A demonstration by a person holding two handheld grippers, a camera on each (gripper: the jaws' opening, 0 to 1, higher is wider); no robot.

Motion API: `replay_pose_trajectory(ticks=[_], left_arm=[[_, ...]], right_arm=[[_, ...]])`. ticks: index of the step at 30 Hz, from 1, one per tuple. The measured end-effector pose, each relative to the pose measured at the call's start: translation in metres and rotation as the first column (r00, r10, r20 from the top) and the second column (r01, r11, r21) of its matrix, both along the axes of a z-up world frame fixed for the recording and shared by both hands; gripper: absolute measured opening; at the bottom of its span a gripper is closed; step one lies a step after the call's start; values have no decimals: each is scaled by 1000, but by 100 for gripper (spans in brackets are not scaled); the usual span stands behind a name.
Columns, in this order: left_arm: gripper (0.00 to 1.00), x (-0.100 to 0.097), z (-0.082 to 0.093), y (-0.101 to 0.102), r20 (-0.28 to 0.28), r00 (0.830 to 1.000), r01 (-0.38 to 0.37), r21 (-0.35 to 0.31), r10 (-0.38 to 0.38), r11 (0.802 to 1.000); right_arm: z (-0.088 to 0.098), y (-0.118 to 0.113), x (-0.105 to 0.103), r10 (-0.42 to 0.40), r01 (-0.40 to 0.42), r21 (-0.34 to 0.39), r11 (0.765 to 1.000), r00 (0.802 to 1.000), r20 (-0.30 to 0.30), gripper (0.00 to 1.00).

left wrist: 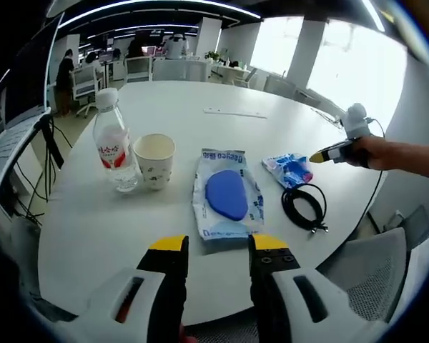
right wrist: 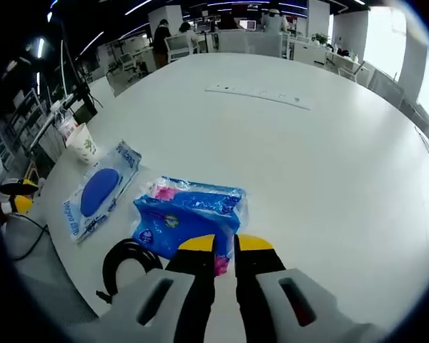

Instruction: Arrange the tabletop items into an orderly group along one side of the table until the central work area is clear of visible clutter.

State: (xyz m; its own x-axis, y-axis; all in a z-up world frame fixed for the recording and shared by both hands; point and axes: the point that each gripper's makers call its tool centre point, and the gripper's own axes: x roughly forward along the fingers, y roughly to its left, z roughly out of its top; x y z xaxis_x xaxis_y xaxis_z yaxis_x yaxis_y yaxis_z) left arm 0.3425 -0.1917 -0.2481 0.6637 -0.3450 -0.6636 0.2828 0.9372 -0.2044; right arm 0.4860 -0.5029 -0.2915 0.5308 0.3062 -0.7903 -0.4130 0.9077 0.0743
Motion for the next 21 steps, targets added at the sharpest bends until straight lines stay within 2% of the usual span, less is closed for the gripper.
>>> replay_pose_trajectory(ticks=[8,21], left_arm=[[32,-5,-8,-7,-17,1000,8,-2,-9,1000],[32,-7,-9,-13,-25,1000,18,-7,-19,1000]], right_arm=[[4,27,5,92,-92,18,996,996,10,7],[5,54,13,162,-162,18,987,987,11,7]])
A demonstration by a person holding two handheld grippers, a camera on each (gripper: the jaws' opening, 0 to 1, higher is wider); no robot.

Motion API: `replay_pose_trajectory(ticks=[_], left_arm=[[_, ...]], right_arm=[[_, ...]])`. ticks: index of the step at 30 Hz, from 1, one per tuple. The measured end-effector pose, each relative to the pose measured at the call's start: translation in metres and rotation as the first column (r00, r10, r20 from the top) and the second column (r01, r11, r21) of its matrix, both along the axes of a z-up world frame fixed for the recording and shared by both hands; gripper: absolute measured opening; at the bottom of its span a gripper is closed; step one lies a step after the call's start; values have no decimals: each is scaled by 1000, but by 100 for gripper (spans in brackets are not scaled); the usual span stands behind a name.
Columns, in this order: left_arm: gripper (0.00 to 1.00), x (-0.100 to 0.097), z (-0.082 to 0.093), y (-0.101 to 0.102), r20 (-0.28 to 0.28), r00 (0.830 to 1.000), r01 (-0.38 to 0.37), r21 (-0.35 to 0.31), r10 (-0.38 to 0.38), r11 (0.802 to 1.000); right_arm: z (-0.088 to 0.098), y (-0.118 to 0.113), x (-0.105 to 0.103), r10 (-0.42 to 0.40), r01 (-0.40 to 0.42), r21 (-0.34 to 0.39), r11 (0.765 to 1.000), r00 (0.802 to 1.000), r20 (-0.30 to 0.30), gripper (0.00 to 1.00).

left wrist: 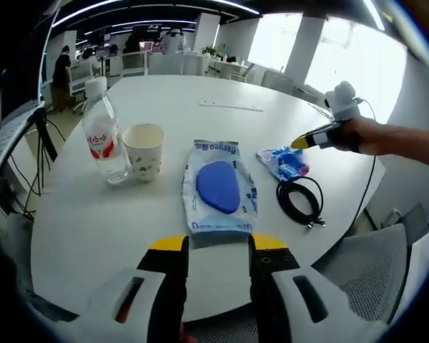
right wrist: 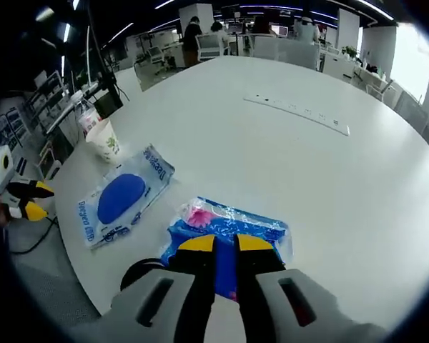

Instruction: Arrange the tabletop items into an orderly group along one side of the table until the central work area is clear of visible clutter.

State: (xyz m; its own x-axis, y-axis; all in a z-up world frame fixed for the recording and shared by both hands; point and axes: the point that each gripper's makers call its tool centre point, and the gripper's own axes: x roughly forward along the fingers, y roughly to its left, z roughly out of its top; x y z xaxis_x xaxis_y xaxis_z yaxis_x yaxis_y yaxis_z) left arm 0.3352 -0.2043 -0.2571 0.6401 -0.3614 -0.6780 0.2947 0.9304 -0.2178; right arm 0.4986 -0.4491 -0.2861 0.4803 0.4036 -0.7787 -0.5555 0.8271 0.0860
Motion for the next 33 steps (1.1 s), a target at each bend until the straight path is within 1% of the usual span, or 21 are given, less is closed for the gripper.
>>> replay_pose_trajectory(ticks=[4,9,13,18,21,26,29,30,33], left_arm=[[32,-2,-3,-1,-8,1000,5,-2,-5,1000],[32,-3,-6,-6,-14,1000,16,-6,-16,1000],[31,-5,-4,-12,-9,999,31,-2,-31,1000],[31,-6,-3,-16,-8,999,39,-4,-39,999],[31,-7,-3,-16,-8,999,38,-5,-38,999],[31,-8,-2,-15,-9,999,38,-2,-38,999],[31,-9,-3,-14,-9,999,37,-3,-37,999],[31,-9,-3,-14,-9,999,37,-2,-37,999],[31,-10,-3,-14,-11,999,33,-5,-33,999]], right_arm=[[1,12,-1,41,-41,-16,999,999,3,8],[3,33,4,90,-90,-1,996,996,3,9],[-3,50,8,127,-127,2,992,992,-16,10],[-4,78,11,184,-184,16,983,983,-23,13],[-11,93,13,215,-214,28,976,976,-38,14],[-20,108,24,243,-241,40,970,969,-46,16],[-26,112,32,274,-274,19,962,960,-48,19],[-28,114,37,281,-281,16,960,959,-46,19],[-28,122,41,293,-292,31,956,955,-53,21]])
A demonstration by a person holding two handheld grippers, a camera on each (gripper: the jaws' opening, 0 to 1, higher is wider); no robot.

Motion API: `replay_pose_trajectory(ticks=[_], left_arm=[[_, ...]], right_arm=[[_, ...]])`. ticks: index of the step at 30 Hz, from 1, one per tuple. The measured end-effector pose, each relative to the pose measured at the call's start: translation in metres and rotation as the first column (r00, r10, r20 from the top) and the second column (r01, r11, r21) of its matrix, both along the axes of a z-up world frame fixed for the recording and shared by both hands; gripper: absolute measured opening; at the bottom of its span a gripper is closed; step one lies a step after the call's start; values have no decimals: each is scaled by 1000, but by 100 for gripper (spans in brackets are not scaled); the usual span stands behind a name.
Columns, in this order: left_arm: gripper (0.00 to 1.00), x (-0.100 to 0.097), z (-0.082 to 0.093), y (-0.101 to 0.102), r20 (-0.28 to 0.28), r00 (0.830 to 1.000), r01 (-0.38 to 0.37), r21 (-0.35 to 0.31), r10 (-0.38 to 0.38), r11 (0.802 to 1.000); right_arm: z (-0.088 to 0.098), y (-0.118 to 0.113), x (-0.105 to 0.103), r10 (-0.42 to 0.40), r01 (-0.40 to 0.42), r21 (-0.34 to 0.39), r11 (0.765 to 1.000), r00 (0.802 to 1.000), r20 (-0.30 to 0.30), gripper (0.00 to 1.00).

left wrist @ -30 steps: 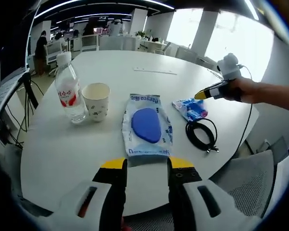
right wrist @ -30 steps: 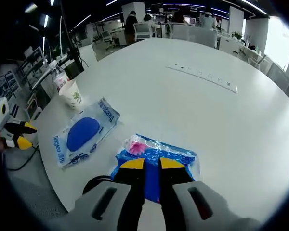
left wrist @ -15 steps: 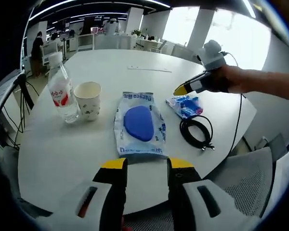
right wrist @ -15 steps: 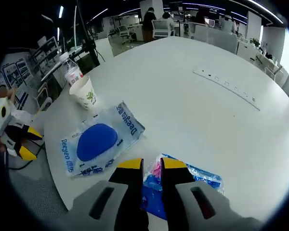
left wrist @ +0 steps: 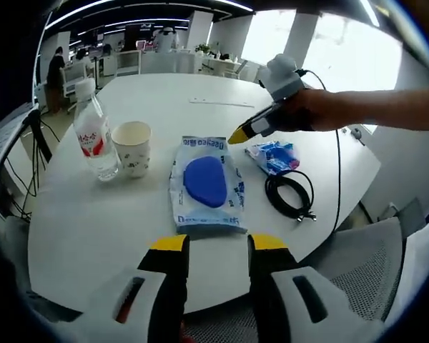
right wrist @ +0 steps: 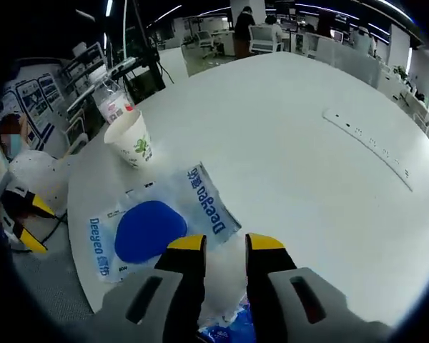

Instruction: Arrange the tabletop items into an orderly group along one side of the table until the central work area is clear of visible clutter.

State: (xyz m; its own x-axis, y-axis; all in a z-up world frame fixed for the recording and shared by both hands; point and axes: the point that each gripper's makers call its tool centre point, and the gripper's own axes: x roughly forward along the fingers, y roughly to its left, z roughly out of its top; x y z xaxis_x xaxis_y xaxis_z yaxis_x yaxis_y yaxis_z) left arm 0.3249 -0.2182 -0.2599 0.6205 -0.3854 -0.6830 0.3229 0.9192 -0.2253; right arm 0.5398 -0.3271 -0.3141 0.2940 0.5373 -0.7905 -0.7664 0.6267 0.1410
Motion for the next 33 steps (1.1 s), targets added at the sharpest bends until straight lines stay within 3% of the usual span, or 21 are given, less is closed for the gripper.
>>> replay_pose_trajectory(ticks=[7,11,16,18,19,20,25,33], left_arm=[[31,-2,3,0,5,1000,2,5,-2,1000],[31,-5,3,-1,0,1000,-1,-5,1,1000],[31,-8,2,-1,-4,1000,-1,-4,1,1000],[31,-8,2,-1,-4,1000,-2,-3,2,1000],[31,-8,3,0,-4,1000,-5,-3,5,1000],[31,-7,3,1,-3,1000,-6,-3,6,1000],[30,-6,3,4,-2,1000,-18,-7,18,1000],[29,-4,-3,4,-15,1000,-22,-14,22,1000]], right_arm=[[-7,19,4,68,-68,-24,997,998,2,26],[-18,22,12,88,-88,-52,995,996,-3,24],[-16,28,10,100,-100,-52,994,995,2,24],[-18,26,13,107,-106,-61,992,994,10,14],[-13,24,12,125,-119,-92,989,990,59,8],[-12,24,9,134,-129,-93,987,989,56,6],[-13,18,7,126,-124,-76,989,991,33,2],[-1,4,-18,112,-110,-72,991,993,26,0]])
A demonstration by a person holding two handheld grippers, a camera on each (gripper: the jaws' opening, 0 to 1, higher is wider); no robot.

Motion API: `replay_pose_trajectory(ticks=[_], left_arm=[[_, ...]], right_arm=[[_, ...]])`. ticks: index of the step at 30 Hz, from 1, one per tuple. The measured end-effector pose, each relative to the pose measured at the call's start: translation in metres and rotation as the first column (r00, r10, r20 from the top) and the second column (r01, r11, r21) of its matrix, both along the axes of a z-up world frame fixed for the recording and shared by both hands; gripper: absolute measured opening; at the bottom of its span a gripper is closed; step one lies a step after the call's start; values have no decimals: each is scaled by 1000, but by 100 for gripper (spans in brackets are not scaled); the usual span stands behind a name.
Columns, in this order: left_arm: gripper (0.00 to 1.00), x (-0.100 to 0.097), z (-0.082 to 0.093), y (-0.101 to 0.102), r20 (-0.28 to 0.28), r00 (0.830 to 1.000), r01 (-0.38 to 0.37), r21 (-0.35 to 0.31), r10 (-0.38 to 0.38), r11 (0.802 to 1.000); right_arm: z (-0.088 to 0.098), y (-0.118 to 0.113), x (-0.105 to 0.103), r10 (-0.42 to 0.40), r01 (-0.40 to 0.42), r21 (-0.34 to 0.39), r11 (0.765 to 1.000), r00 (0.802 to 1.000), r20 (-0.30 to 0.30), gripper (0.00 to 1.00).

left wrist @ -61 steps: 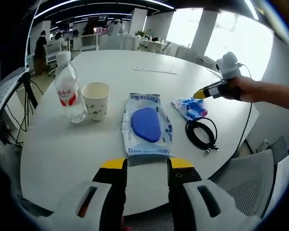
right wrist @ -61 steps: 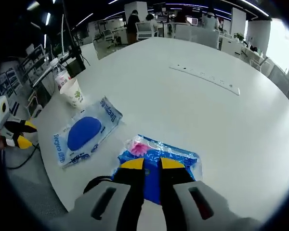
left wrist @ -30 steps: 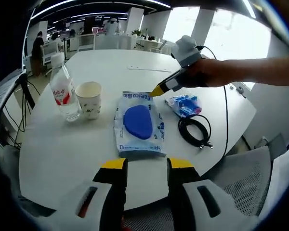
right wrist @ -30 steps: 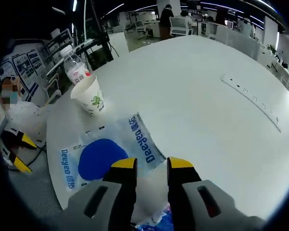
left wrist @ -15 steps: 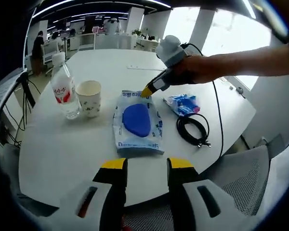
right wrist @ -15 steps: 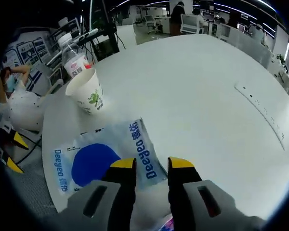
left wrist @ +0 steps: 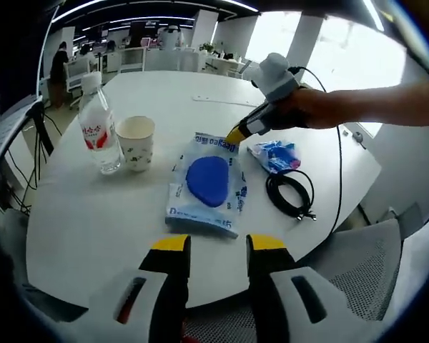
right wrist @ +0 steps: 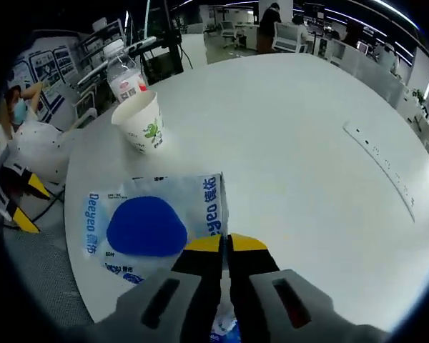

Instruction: Arrange the tabletop items into an orderly group along one side of the table until the central work area is clear of visible clutter.

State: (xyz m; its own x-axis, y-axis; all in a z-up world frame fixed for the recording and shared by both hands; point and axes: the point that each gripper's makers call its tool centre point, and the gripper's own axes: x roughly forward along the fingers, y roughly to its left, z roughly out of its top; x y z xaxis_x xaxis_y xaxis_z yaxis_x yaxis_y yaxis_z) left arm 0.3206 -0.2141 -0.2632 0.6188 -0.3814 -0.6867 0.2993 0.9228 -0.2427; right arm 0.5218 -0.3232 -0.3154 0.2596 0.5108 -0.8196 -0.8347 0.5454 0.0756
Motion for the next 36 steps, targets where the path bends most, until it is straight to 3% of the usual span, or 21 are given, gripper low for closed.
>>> replay_pose_trajectory(ticks=[2,11,29,36], left_arm=[[29,1,-2,0,-4,1000,-1,3,1,1000],[28,5,-17,4,-35,999,-21,-7,21,1000],[26,9,-40,1,-84,996,-18,-3,18,1000],[24,11,-47,-1,-102,995,-17,0,17,1000]], right_arm=[[4,0,-7,-26,27,33,999,1000,-13,0],[10,-14,-27,-53,53,53,997,999,-13,0],[31,-20,-60,-74,73,80,994,997,0,0],[37,-26,-70,-121,122,112,986,993,-13,0]])
